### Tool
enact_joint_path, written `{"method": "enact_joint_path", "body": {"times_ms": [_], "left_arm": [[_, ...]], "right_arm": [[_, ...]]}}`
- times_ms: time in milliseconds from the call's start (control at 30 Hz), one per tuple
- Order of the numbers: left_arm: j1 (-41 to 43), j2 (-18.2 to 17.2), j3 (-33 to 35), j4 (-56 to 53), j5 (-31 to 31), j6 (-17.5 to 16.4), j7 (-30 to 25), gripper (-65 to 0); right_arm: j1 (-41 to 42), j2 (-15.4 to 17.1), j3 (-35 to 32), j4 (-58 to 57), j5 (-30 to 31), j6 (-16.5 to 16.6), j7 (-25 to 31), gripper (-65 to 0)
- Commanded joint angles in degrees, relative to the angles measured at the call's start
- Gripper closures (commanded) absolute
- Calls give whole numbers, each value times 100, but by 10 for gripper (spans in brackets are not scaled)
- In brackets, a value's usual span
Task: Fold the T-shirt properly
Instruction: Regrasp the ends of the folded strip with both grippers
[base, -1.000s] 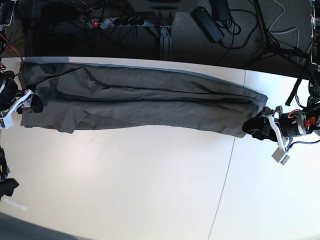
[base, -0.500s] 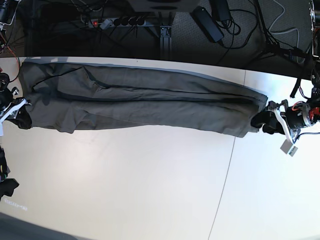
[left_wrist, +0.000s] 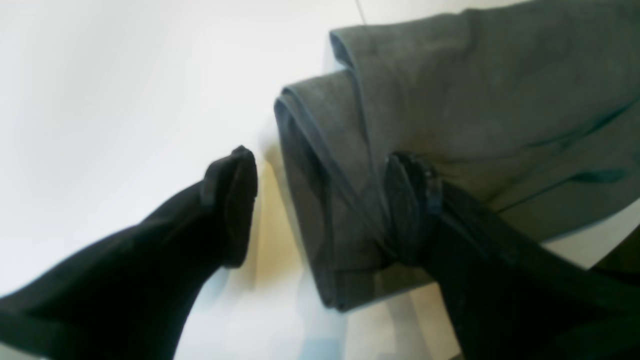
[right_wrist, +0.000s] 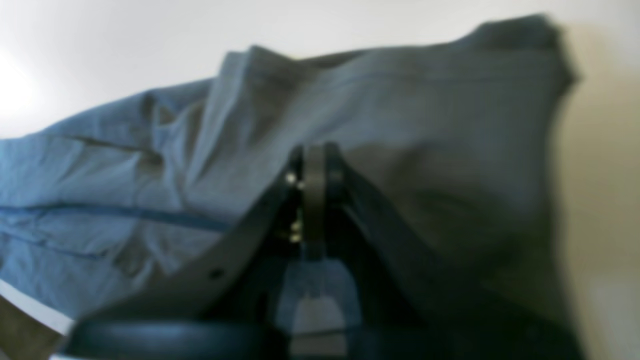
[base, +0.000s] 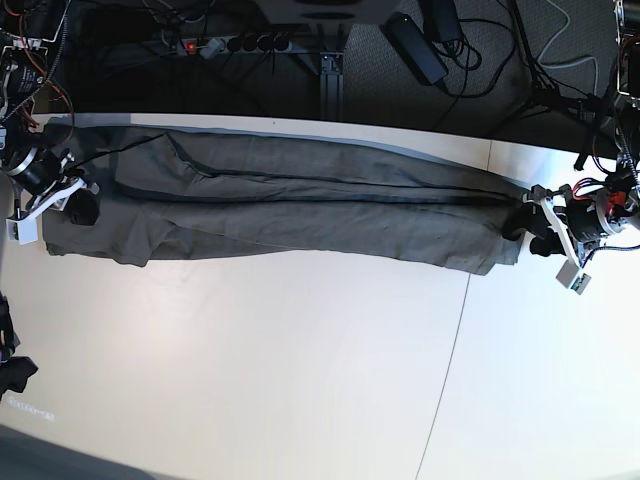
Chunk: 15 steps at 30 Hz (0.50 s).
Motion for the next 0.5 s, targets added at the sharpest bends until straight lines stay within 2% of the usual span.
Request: {"method": "enact_joint_path", "body": {"times_ms": [0, 467], "left_arm": [[-59, -59, -57, 85, -85, -139, -52, -441], [127, 557, -57, 28, -122, -139, 28, -438]], "right_arm": [[61, 120, 44, 72, 85, 337, 118, 0], [59, 26, 22, 70, 22, 339, 116, 0]]}}
